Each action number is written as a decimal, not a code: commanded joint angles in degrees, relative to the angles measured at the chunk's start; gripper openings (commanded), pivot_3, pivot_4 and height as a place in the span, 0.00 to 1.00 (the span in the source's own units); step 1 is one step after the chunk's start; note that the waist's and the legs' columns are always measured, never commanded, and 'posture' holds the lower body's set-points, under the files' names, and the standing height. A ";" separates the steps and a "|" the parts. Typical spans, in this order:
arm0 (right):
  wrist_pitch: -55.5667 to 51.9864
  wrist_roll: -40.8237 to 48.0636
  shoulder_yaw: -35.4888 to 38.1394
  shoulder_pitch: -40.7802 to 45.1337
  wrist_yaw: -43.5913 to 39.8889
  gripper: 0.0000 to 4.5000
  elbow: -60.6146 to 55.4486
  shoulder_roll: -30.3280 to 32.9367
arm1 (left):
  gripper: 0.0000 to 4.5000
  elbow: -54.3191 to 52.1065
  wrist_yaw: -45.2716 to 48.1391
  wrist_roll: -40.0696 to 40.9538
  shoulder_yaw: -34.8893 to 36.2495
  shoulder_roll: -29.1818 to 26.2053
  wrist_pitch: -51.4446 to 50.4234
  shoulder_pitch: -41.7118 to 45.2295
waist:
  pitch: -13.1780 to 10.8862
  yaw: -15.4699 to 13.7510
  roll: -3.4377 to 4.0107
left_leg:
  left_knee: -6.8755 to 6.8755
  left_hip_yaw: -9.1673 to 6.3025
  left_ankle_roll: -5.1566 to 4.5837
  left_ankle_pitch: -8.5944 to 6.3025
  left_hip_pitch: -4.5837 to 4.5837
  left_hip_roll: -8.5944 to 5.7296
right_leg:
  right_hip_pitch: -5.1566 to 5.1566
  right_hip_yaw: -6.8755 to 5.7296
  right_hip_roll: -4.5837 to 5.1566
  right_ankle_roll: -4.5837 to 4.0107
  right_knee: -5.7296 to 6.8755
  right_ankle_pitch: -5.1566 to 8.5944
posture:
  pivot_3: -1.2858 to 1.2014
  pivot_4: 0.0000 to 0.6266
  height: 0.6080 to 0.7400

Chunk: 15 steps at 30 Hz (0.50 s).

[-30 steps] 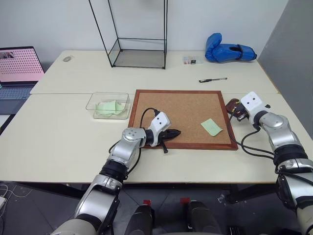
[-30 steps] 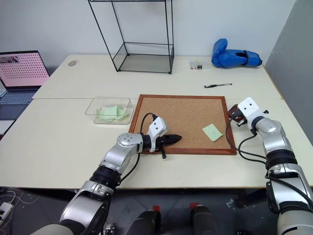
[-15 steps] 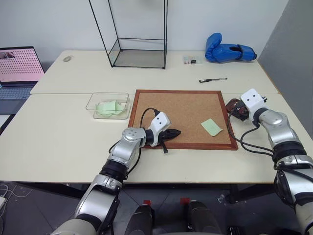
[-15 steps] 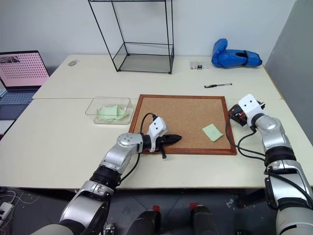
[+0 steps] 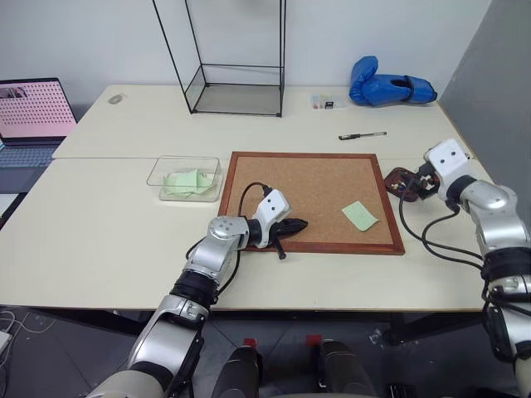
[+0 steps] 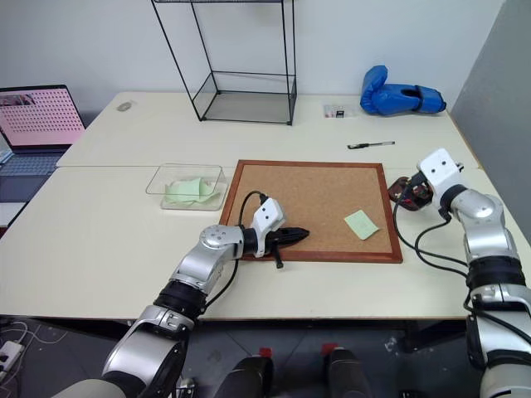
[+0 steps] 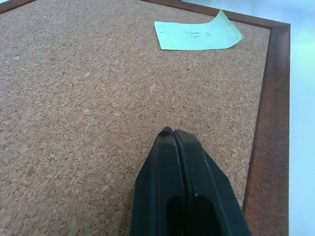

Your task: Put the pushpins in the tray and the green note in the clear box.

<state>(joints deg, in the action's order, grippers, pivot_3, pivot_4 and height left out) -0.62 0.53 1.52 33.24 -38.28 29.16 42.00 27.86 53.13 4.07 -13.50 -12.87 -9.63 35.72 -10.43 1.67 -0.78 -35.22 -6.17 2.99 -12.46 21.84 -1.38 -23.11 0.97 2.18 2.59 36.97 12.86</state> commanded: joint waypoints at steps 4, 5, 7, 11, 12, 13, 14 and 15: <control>-19.65 12.36 5.39 -10.81 -6.99 0.98 -22.69 1.46 | 0.00 2.85 -0.58 -1.55 -1.10 -0.19 -0.69 -0.87 | 0.02 0.08 0.03 | -0.03 0.02 0.00 0.00 -0.02 0.01 | 0.00 0.02 0.00 0.01 0.04 0.00 | 0.52 0.24 1.00; -22.50 13.94 5.98 -12.28 -6.83 0.98 -25.55 0.94 | 0.00 2.84 -0.56 -1.55 -1.07 -0.23 -0.70 -0.85 | 0.02 0.10 0.04 | -0.04 0.03 0.00 0.00 -0.03 0.02 | 0.00 0.03 0.00 0.02 0.04 -0.01 | 0.52 0.24 1.00; -27.31 16.58 6.77 -15.30 -6.07 0.98 -30.63 -0.36 | 0.00 2.72 -0.54 -1.54 -1.03 -0.33 -0.77 -0.83 | 0.02 0.05 0.03 | -0.06 0.00 0.00 0.00 -0.02 0.04 | 0.01 0.00 0.00 0.02 0.04 -0.01 | 0.52 0.24 1.00; -33.34 19.71 7.22 -18.72 -4.15 0.98 -36.40 -2.88 | 0.00 2.58 -0.44 -1.61 -0.99 -0.63 -0.79 -0.88 | 0.02 0.00 0.02 | -0.07 -0.03 0.00 0.00 0.00 0.05 | 0.01 -0.02 -0.02 0.02 0.02 -0.01 | 0.52 0.24 1.00; -32.24 18.98 6.74 -19.29 -4.17 0.98 -37.07 -2.94 | 0.00 2.60 -0.42 -1.63 -0.98 -0.70 -0.76 -0.88 | 0.02 -0.01 0.02 | -0.07 -0.01 0.00 0.00 0.02 0.02 | 0.00 -0.01 -0.01 0.02 0.02 -0.01 | 0.52 0.24 1.00; -28.87 16.70 5.48 -19.99 -4.60 0.98 -37.40 -2.19 | 0.00 2.61 -0.41 -1.64 -0.98 -0.75 -0.75 -0.87 | 0.01 0.00 0.02 | -0.07 -0.01 0.00 0.00 0.01 0.03 | 0.00 -0.01 0.00 0.02 0.02 -0.01 | 0.52 0.24 1.00; -25.45 14.30 4.09 -20.60 -5.11 0.98 -37.58 -1.17 | 0.00 2.62 -0.39 -1.65 -0.98 -0.78 -0.75 -0.86 | 0.02 0.01 0.02 | -0.07 -0.01 0.00 0.00 0.02 0.03 | 0.00 -0.02 0.00 0.02 0.01 -0.01 | 0.52 0.24 1.00; -21.85 11.65 2.50 -21.14 -5.89 0.98 -37.47 0.26 | 0.00 2.63 -0.40 -1.67 -0.99 -0.79 -0.76 -0.85 | 0.02 0.01 0.02 | -0.07 0.00 0.00 0.00 0.01 0.03 | 0.00 -0.01 0.00 0.03 0.00 -0.01 | 0.52 0.24 1.00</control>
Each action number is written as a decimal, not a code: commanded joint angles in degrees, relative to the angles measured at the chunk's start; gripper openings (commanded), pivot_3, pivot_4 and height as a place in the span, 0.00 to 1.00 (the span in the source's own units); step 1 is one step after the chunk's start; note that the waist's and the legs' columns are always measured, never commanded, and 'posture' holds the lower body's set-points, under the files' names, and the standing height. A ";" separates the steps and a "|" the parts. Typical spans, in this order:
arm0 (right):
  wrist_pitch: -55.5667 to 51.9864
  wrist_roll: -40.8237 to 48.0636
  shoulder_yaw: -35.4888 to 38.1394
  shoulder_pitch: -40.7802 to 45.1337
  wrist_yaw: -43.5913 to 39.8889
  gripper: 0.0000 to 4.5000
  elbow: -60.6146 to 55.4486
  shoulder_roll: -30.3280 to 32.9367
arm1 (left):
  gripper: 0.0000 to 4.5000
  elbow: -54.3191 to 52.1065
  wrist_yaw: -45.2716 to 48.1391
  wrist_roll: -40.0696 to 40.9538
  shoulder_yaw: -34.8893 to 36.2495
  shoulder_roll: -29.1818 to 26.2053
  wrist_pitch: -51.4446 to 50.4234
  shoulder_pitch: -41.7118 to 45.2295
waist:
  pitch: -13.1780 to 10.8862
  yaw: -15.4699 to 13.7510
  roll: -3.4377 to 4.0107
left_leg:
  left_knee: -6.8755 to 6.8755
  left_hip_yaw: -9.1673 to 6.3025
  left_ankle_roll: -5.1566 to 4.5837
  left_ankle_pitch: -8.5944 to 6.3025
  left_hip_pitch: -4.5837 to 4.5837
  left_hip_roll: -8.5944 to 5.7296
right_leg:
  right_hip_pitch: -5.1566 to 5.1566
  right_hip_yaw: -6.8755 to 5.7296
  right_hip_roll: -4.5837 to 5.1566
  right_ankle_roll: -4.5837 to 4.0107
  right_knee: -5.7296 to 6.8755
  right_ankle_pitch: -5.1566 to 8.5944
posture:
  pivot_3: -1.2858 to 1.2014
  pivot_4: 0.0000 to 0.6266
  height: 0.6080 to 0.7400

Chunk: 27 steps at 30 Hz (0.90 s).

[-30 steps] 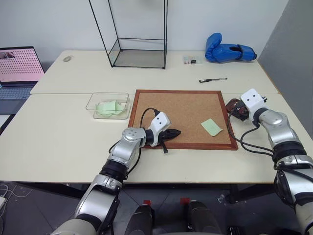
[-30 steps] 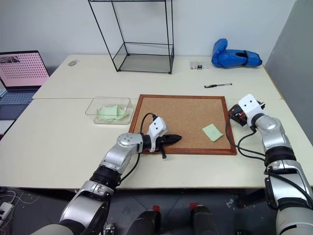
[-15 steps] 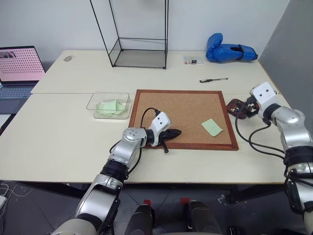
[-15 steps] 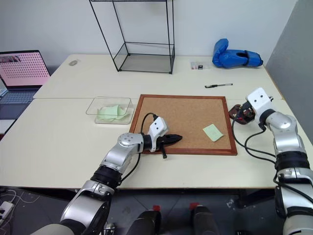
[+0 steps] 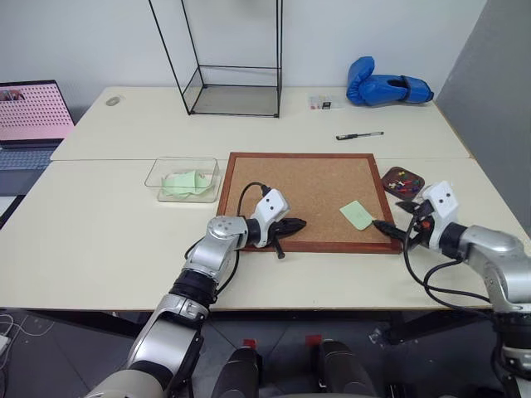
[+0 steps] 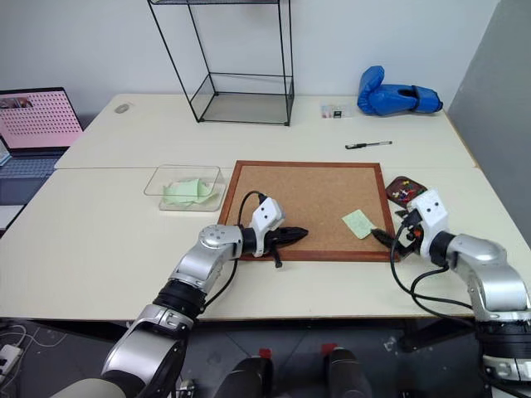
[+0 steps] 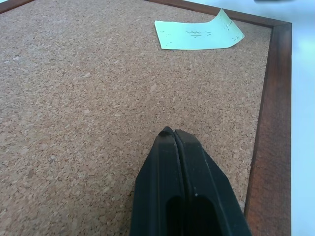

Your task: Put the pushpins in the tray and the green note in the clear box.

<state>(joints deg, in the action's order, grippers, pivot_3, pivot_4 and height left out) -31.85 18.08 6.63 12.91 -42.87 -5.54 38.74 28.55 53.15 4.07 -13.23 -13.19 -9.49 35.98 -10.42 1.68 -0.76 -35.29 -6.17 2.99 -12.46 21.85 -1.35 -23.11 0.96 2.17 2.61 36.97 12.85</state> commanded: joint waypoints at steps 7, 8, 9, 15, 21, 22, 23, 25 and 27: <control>21.57 -13.17 -8.07 1.07 -4.87 0.98 0.71 7.47 | 0.00 2.12 -0.42 -1.57 -1.20 -0.37 -0.87 -0.96 | -0.02 0.05 -0.04 | 0.01 0.01 0.00 0.00 -0.01 0.03 | -0.01 -0.02 -0.01 0.01 -0.02 0.01 | 0.52 0.24 1.00; 22.52 -13.80 -8.62 1.57 -5.27 0.98 1.45 7.58 | 0.00 2.14 -0.44 -1.56 -1.20 -0.33 -0.87 -0.95 | -0.02 0.05 -0.04 | 0.00 0.02 0.00 0.00 -0.01 0.02 | 0.00 -0.02 -0.01 0.01 -0.02 0.01 | 0.52 0.24 1.00; 23.47 -14.49 -9.27 2.36 -5.64 0.98 2.47 7.59 | 0.00 2.16 -0.45 -1.55 -1.19 -0.29 -0.87 -0.94 | -0.02 0.04 -0.04 | 0.00 0.02 0.00 0.00 -0.01 0.02 | 0.00 -0.01 -0.01 0.01 -0.02 0.01 | 0.52 0.24 1.00; 29.26 -19.27 -13.49 8.09 -7.78 0.98 9.97 7.58 | 0.00 1.85 -0.38 -1.45 -1.16 -0.35 -1.03 -1.13 | -0.03 0.02 -0.05 | 0.00 0.01 0.00 0.00 -0.01 0.02 | 0.00 -0.02 -0.01 0.01 -0.02 0.01 | 0.52 0.24 1.00; 33.72 -22.82 -16.78 13.04 -10.46 0.77 16.71 7.91 | 0.00 1.51 -0.50 -1.39 -1.05 -0.45 -1.28 -1.25 | -0.03 0.03 -0.05 | 0.01 0.00 0.00 0.00 -0.02 0.02 | -0.01 -0.02 -0.01 0.01 -0.02 0.01 | 0.52 0.24 1.00; 34.05 -22.91 -16.98 13.52 -10.84 0.74 17.18 7.79 | 0.00 1.44 -0.52 -1.40 -1.04 -0.48 -1.30 -1.30 | -0.03 0.03 -0.05 | 0.01 0.00 0.00 0.00 -0.02 0.02 | 0.00 -0.02 -0.01 0.01 -0.02 0.01 | 0.52 0.24 1.00; 34.50 -23.07 -17.30 13.96 -11.27 0.70 17.56 7.77 | 0.00 1.39 -0.53 -1.39 -1.04 -0.49 -1.33 -1.32 | -0.03 0.03 -0.05 | 0.01 0.00 0.00 0.00 -0.02 0.02 | 0.00 -0.02 -0.01 0.01 -0.02 0.01 | 0.52 0.24 1.00; 35.57 -23.50 -17.96 14.59 -12.26 0.61 18.20 7.89 | 0.00 1.36 -0.54 -1.37 -1.02 -0.50 -1.37 -1.32 | -0.03 0.03 -0.06 | 0.01 0.01 0.00 0.00 -0.02 0.01 | 0.00 0.00 -0.01 0.01 -0.02 0.00 | 0.52 0.24 1.00; 36.49 -23.94 -18.41 14.99 -13.22 0.54 18.71 7.96 | 0.00 1.35 -0.55 -1.36 -1.01 -0.51 -1.37 -1.32 | -0.03 0.03 -0.05 | 0.01 0.01 0.00 0.00 -0.03 0.02 | 0.00 -0.01 -0.01 0.01 -0.02 0.00 | 0.52 0.24 1.00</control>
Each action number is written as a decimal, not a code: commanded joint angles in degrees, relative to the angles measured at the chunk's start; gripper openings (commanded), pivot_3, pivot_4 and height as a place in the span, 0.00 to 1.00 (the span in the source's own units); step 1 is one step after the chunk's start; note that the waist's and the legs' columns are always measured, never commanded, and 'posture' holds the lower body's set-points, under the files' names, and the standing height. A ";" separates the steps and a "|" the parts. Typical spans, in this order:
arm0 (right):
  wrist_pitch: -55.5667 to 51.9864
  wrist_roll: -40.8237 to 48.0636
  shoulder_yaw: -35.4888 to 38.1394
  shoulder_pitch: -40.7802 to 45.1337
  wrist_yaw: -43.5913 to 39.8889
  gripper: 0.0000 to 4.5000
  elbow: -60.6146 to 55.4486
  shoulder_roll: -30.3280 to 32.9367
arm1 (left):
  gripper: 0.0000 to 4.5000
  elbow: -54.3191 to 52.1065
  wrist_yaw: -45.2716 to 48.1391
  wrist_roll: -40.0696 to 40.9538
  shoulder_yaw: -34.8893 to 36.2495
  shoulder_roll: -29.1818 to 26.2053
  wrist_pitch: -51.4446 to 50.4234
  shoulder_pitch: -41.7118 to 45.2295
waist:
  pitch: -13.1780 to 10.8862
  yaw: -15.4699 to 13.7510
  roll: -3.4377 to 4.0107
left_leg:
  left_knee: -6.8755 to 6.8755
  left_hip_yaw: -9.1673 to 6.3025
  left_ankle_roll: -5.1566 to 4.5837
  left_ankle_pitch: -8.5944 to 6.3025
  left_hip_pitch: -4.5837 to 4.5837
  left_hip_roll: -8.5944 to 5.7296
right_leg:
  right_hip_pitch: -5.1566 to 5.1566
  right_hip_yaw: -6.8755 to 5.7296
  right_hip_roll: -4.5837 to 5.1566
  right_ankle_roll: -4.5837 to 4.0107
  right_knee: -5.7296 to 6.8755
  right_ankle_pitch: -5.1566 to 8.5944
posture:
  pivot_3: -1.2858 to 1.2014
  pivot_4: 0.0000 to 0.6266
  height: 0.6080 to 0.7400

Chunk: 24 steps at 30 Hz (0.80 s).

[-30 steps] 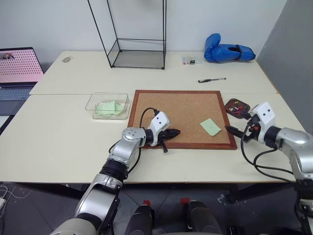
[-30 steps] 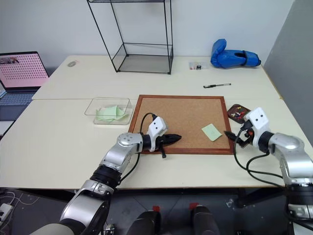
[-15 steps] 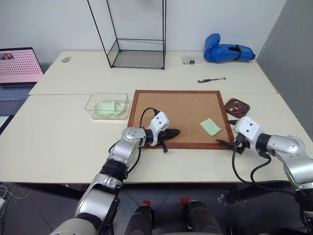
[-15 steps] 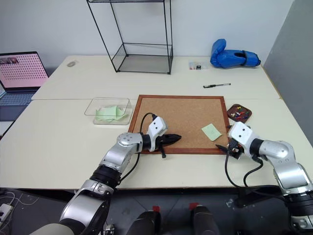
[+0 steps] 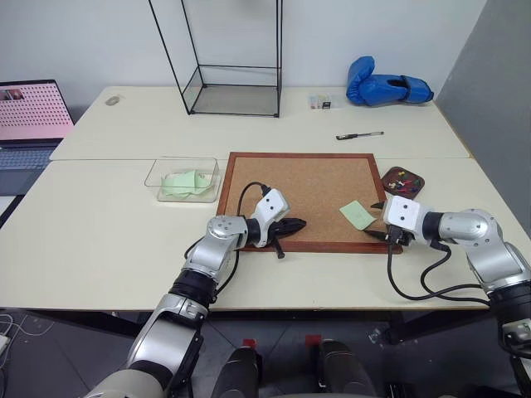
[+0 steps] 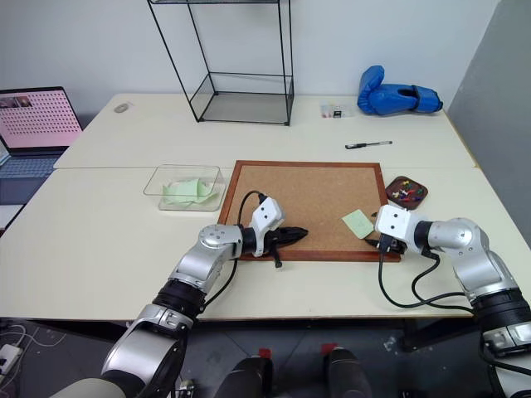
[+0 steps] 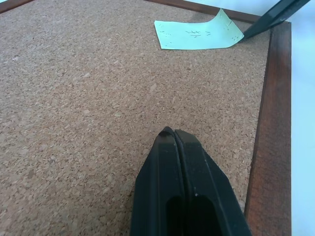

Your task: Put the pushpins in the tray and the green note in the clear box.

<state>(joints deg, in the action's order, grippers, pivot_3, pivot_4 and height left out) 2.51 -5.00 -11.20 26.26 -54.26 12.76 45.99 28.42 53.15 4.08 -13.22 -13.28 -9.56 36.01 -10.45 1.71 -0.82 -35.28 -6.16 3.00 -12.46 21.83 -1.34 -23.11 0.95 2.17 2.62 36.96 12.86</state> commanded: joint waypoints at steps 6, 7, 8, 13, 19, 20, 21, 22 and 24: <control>5.68 -1.54 -1.33 2.48 -3.40 0.24 1.63 0.68 | 0.00 1.50 -0.56 -1.34 -1.00 -0.40 -1.33 -1.29 | 0.00 0.01 0.00 | 0.00 0.00 0.00 0.00 -0.01 0.00 | 0.00 0.00 0.00 0.00 0.01 0.00 | 0.52 0.24 1.00; 6.18 -1.54 -1.36 2.45 -3.60 0.18 1.73 0.67 | 0.00 1.51 -0.54 -1.30 -1.00 -0.35 -1.41 -1.27 | 0.00 0.01 0.00 | 0.00 0.00 0.00 0.00 -0.01 0.00 | 0.00 0.00 0.00 0.00 0.01 0.00 | 0.52 0.24 1.00; 6.78 -1.61 -1.40 2.45 -3.80 0.14 1.85 0.70 | 0.00 1.49 -0.48 -1.23 -0.99 -0.32 -1.51 -1.27 | 0.00 0.01 0.00 | 0.00 0.00 0.00 0.00 0.00 0.00 | 0.00 0.00 0.00 0.00 0.01 0.00 | 0.52 0.24 1.00; 10.53 -2.02 -1.56 2.28 -4.77 0.00 2.45 1.12 | 0.00 1.49 -0.48 -1.06 -0.87 -0.19 -1.73 -1.27 | 0.00 0.00 0.00 | 0.00 -0.01 0.00 0.00 0.00 0.00 | 0.00 0.00 0.00 0.00 0.01 0.00 | 0.52 0.24 1.00; 15.49 -2.02 -0.71 2.74 -4.15 0.00 2.96 0.94 | 0.00 1.41 -1.04 -0.32 -0.02 0.23 -2.66 -1.05 | 0.00 -0.01 0.00 | 0.00 -0.01 0.00 0.00 0.00 0.00 | 0.00 0.00 0.00 0.00 0.01 0.00 | 0.52 0.24 1.00; 16.79 -2.26 -0.58 2.95 -3.56 0.00 3.09 0.83 | 0.00 1.29 -1.38 0.04 0.42 0.42 -3.17 -0.87 | 0.00 -0.01 0.00 | 0.00 -0.01 0.00 0.00 0.00 0.00 | 0.00 0.00 0.00 0.00 0.01 0.00 | 0.52 0.24 1.00; 18.36 -2.83 -0.52 3.22 -2.68 0.00 3.26 0.76 | 0.00 1.09 -1.63 0.30 0.74 0.53 -3.76 -0.69 | 0.00 0.00 0.00 | 0.00 -0.01 0.00 0.00 0.00 -0.01 | 0.00 0.00 0.00 0.00 0.01 0.00 | 0.52 0.24 1.00; 20.41 -3.77 -0.68 3.63 -1.67 0.00 3.55 0.72 | 0.00 0.49 -1.80 1.09 1.45 0.72 -4.66 -0.49 | 0.00 0.00 0.00 | 0.00 -0.01 0.00 0.00 0.00 0.00 | 0.00 0.00 0.00 0.00 0.01 0.00 | 0.52 0.24 1.00; 24.35 -5.92 -0.99 4.37 0.82 0.00 4.29 0.50 | 0.04 -0.77 -3.33 3.24 3.94 1.49 -7.63 0.27 | -0.01 0.00 -0.01 | 0.00 0.00 0.00 0.00 0.00 -0.01 | 0.00 0.00 0.00 0.00 0.01 0.00 | 0.52 0.24 1.00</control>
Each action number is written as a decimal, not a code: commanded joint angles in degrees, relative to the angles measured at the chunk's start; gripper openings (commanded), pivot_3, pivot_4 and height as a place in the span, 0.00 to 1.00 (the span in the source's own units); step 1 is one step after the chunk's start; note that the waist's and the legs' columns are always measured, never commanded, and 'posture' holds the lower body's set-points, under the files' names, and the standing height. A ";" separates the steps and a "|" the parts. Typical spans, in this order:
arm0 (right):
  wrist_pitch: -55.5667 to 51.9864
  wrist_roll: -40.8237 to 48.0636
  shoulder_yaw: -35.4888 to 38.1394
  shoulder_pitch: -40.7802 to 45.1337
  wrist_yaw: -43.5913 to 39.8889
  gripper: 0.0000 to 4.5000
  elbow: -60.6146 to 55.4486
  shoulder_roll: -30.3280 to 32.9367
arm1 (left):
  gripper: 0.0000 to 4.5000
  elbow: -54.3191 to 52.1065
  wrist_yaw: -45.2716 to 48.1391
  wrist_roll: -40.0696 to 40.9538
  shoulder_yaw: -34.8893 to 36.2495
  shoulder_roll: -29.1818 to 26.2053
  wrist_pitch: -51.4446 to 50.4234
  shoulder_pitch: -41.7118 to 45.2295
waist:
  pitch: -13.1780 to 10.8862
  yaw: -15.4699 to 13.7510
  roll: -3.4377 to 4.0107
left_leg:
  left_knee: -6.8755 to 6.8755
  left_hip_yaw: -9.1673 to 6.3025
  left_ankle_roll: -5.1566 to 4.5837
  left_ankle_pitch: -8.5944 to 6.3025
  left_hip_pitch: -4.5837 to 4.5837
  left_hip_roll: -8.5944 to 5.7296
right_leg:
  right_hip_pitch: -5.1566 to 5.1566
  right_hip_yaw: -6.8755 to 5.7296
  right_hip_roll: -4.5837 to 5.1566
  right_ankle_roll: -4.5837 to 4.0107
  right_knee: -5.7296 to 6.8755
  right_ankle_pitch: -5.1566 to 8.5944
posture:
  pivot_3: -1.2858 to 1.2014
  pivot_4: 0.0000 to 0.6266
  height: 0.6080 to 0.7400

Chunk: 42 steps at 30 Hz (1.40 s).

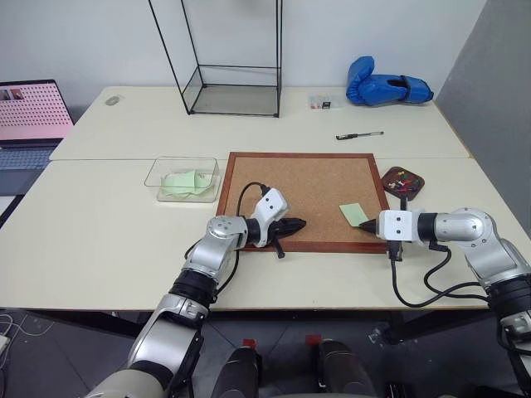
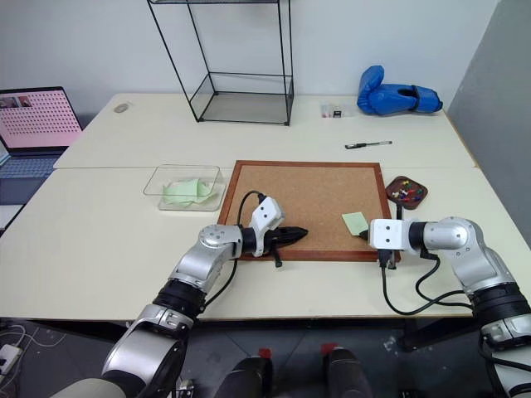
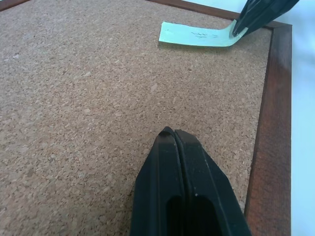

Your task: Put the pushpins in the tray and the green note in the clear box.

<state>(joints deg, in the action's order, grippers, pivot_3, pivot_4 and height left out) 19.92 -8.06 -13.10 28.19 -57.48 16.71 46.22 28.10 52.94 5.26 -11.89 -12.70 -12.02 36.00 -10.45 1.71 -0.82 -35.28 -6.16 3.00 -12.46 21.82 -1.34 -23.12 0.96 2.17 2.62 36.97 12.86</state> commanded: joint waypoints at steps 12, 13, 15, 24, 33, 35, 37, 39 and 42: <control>21.16 -16.33 -1.07 6.73 20.01 0.00 7.72 -0.70 | 0.54 -15.98 -10.65 19.42 15.28 5.37 -29.47 1.38 | -0.18 0.12 -0.28 | 0.08 0.00 0.03 0.00 0.10 0.00 | -0.12 0.03 0.01 -0.03 -0.05 0.01 | 0.52 0.24 1.00; 21.70 -16.90 -1.23 7.05 20.88 0.00 8.22 -0.78 | 0.57 -16.95 -11.74 21.14 16.44 6.30 -31.68 1.64 | -0.19 0.08 -0.29 | 0.09 0.00 0.03 0.00 0.11 0.00 | -0.12 0.03 0.02 -0.03 -0.07 0.01 | 0.52 0.24 1.00; 22.88 -18.23 -1.63 7.88 22.76 0.00 9.20 -1.18 | 0.66 -18.42 -14.28 25.28 18.82 8.71 -37.00 2.39 | -0.20 0.07 -0.32 | 0.08 0.00 0.03 0.00 0.12 -0.02 | -0.12 0.03 0.03 -0.03 -0.08 0.01 | 0.52 0.24 1.00; 25.59 -19.63 -2.82 9.29 25.29 0.00 9.93 -2.06 | 1.00 -11.63 -23.08 29.33 23.54 14.23 -40.79 6.69 | -0.22 0.17 -0.35 | 0.08 0.03 0.05 0.02 0.09 -0.02 | -0.12 0.07 0.02 -0.03 -0.06 0.01 | 0.52 0.24 1.00; 25.06 -18.75 -3.32 9.17 24.84 0.00 8.37 -2.49 | 1.00 0.49 -24.11 28.85 24.26 16.54 -37.25 12.89 | -0.22 0.09 -0.36 | 0.07 0.06 0.11 0.05 0.10 -0.05 | -0.12 0.11 0.03 -0.03 -0.07 0.00 | 0.52 0.24 1.00; 24.87 -18.58 -3.34 9.10 24.71 0.00 8.05 -2.61 | 1.00 1.75 -23.66 28.84 24.05 16.74 -36.76 13.64 | -0.23 0.11 -0.36 | 0.08 0.06 0.11 0.04 0.10 -0.05 | -0.12 0.09 0.03 -0.03 -0.08 0.00 | 0.52 0.24 1.00; 24.69 -18.26 -3.28 8.92 24.49 0.00 7.59 -2.66 | 1.00 2.68 -23.06 28.54 23.45 16.88 -36.33 14.09 | -0.23 0.15 -0.36 | 0.08 0.07 0.11 0.04 0.09 -0.05 | -0.12 0.11 0.03 -0.03 -0.07 0.00 | 0.52 0.24 1.00; 24.53 -17.87 -3.19 8.64 24.22 0.00 7.02 -2.62 | 0.96 3.25 -22.64 28.38 22.96 17.03 -36.03 14.39 | -0.23 0.15 -0.36 | 0.08 0.06 0.11 0.05 0.09 -0.05 | -0.12 0.10 0.03 -0.03 -0.07 0.00 | 0.52 0.24 1.00; 24.31 -17.32 -3.17 8.05 23.68 0.00 6.01 -2.63 | 0.85 4.31 -22.30 28.44 22.90 17.14 -35.70 14.92 | -0.23 0.17 -0.36 | 0.08 0.07 0.11 0.05 0.09 -0.05 | -0.12 0.11 0.03 -0.03 -0.07 0.00 | 0.52 0.24 1.00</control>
<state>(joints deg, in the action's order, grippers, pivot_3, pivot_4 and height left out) 44.34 -27.11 -16.92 36.17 -33.70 24.92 43.71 32.26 29.60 33.44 11.48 4.13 -48.36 49.17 -10.68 1.88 -1.18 -35.20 -6.09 3.11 -12.41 21.91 -1.39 -23.23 1.06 2.20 2.60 36.90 12.86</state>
